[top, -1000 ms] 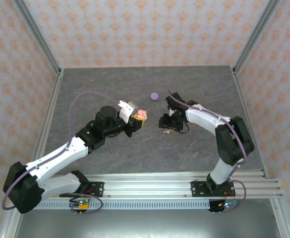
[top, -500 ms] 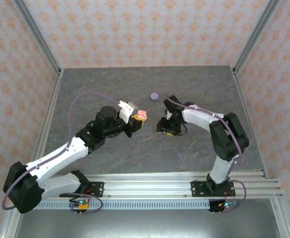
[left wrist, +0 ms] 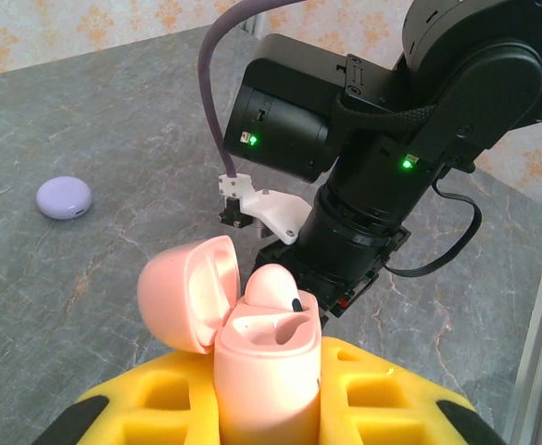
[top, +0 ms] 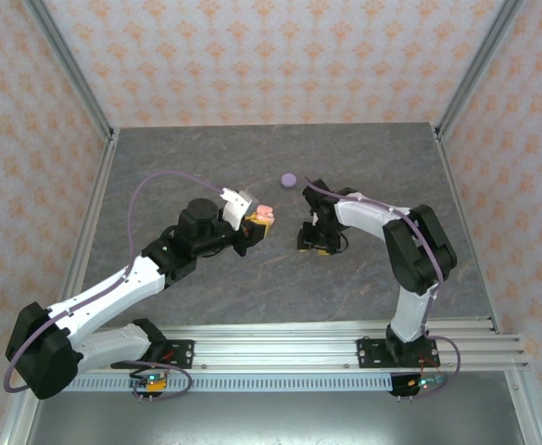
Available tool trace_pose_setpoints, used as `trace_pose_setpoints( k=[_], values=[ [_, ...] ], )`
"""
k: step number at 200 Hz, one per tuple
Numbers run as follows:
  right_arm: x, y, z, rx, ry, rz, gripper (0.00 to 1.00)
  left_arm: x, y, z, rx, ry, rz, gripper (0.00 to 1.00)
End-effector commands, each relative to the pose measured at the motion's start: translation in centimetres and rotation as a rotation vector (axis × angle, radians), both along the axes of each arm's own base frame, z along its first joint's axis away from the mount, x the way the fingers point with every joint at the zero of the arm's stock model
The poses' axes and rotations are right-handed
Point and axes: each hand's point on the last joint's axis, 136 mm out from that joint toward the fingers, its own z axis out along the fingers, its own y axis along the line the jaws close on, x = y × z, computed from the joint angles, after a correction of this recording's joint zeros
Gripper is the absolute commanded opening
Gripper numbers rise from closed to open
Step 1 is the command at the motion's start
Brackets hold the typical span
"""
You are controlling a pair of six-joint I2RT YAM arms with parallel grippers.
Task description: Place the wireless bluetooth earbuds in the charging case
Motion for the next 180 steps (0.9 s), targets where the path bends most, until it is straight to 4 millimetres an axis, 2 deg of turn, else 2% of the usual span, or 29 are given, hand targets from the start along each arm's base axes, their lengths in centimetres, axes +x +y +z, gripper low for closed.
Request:
trace_pose_setpoints(
  k=[1,83,180],
  values=[
    [1.2,-0.3,-0.1,-0.048,-0.029,0.006,0.53,0.0,0.3,0.0,0.019,-0.027,0.007,0.08],
    [2.7,1.1,-0.2,-0.026,-0.033,0.023,0.51,0.1,0.4,0.0,0.03,-0.028,0.011,0.08],
    [3.2,3.3,-0.2,0.017,-0.032,0.093,0.38,0.2,0.4,0.1,0.031,-0.028,0.014,0.08]
  ],
)
